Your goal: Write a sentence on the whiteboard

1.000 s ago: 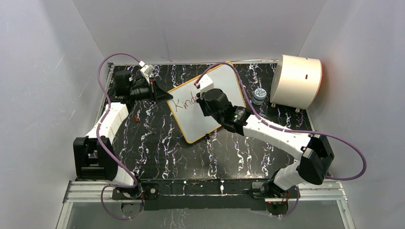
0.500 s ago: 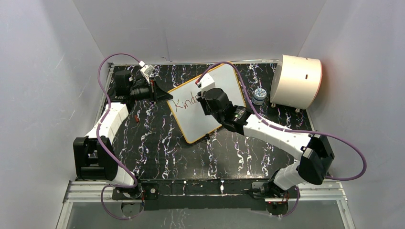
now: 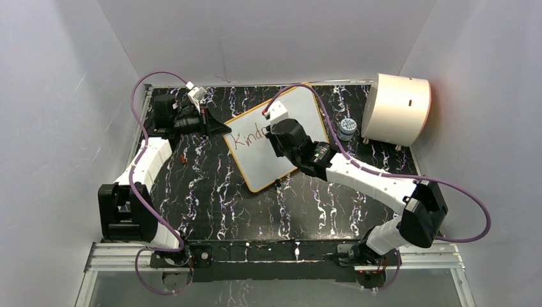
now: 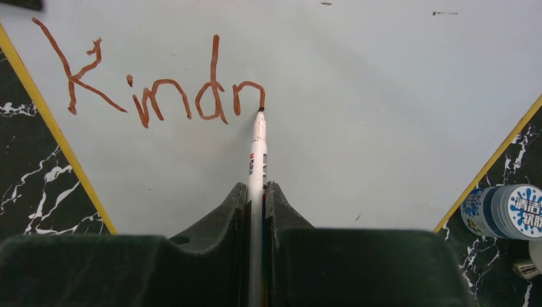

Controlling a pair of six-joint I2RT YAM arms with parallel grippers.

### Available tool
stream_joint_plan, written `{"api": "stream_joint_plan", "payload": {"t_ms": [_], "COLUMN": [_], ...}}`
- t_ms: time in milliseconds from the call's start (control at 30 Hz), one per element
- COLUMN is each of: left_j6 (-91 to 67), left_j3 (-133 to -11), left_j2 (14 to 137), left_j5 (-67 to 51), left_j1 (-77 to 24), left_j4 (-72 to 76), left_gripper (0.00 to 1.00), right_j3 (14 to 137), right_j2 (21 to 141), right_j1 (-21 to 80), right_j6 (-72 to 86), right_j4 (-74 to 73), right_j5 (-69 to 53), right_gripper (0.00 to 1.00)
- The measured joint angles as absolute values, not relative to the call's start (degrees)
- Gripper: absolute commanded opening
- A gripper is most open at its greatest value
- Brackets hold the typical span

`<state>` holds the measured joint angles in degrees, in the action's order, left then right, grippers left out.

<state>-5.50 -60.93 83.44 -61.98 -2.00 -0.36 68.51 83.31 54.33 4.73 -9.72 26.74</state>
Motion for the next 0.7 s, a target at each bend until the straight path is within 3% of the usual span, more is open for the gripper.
{"api": "stream_joint_plan", "payload": {"t_ms": [700], "left_j6": [-5.32], "left_j3": [-60.99], "left_j2": [83.42], "left_j5": [-62.06], "left_j1": [-2.00], "left_j4": [-0.54], "left_gripper": [0.00], "right_j3": [67.68], "right_j2": [80.16], "right_j1": [52.97], "right_j6": [5.04], "right_j4": [-10.44], "right_j5": [26.13], "right_gripper": [0.00]}}
